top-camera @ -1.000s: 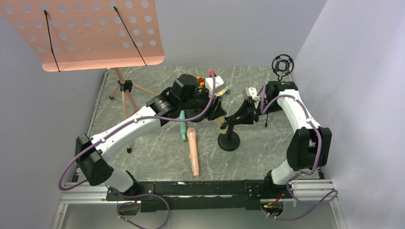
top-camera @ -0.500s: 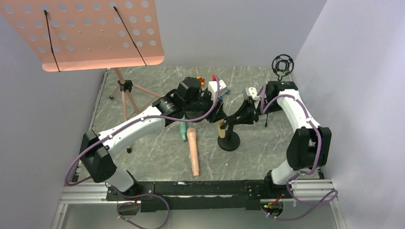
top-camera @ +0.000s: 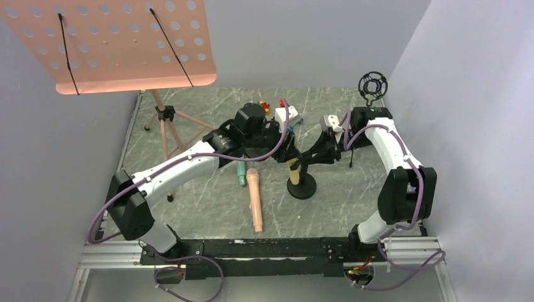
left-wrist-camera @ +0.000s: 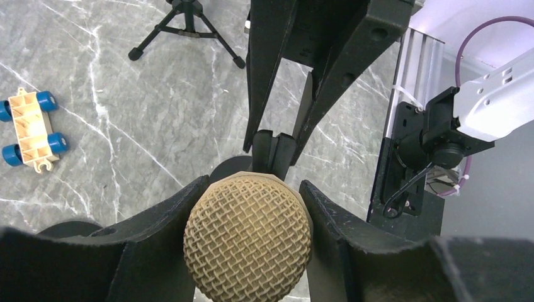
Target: Attach the microphones to the stand
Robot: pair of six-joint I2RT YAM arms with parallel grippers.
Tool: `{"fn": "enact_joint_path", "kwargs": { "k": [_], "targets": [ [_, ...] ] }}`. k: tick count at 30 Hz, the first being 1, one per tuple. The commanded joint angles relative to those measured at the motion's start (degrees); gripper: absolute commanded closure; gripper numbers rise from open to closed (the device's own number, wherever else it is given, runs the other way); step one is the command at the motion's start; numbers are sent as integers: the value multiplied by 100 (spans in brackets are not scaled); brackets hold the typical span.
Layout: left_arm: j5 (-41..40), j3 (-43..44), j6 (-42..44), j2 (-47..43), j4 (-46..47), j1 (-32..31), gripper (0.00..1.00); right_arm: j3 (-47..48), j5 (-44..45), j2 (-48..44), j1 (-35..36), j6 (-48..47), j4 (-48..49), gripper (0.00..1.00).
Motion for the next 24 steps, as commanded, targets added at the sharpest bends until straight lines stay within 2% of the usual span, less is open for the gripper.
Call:
{"fn": "enact_joint_path", "kwargs": {
  "k": [1, 9, 13, 16, 24],
  "targets": [
    [236, -184, -205, -392, 573, -30, 100, 118, -29, 71, 25, -202, -155, 95],
    [239, -346, -306, -487, 783, -29, 100, 127, -40, 84, 21, -185, -154, 94],
    [235, -320, -306, -453, 799, -31, 100, 119, -25, 73, 26, -184, -155, 91],
    [225, -320, -315, -442, 819, -29, 100, 110, -29, 73, 27, -201, -153, 84],
    [230, -276, -298, -411, 789, -30, 100, 68, -70, 64, 26, -249, -150, 58]
  ]
}}
